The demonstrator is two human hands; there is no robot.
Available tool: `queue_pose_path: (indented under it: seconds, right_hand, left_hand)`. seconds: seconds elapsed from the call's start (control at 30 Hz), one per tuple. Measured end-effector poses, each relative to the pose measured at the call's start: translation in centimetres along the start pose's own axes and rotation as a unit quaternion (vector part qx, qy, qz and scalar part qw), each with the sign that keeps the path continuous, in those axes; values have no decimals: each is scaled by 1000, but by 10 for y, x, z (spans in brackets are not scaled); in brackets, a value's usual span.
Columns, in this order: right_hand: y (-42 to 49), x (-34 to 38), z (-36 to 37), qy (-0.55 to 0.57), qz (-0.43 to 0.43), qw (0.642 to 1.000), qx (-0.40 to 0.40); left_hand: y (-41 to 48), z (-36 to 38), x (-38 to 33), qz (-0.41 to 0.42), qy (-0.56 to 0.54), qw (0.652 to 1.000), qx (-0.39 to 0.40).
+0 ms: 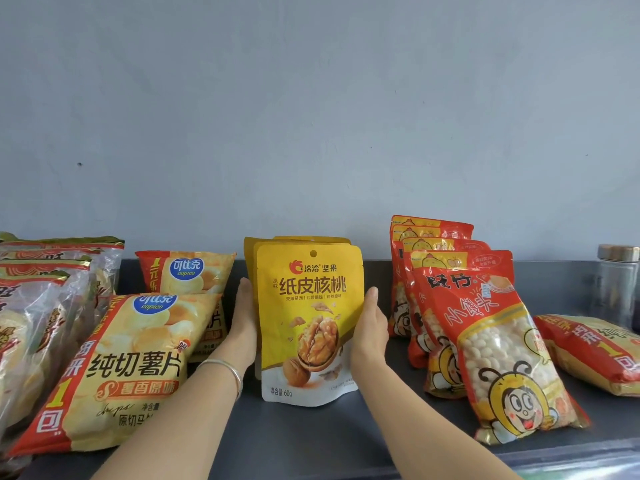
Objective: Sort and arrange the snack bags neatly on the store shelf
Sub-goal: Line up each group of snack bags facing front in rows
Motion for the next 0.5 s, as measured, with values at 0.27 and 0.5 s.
queue_pose_path:
  seconds: [0.27, 0.5]
  right_hand:
    - [3, -3, -5, -13, -3, 1000, -6]
    - [1, -4, -5, -4, -1, 1000, 17]
  left_hand:
    - [27, -14, 5, -27, 6, 999, -23]
    - [81, -31, 20, -18, 75, 997, 4]
Point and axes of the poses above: each hand's wrist, its own y-axis towards the middle knuckle, its own z-axis out of the palm, x = y × z, the point moved 3 cm from there along y, towards the middle knuckle, and after that the axes turned 7 degrees about y, right-handed, at the moved point
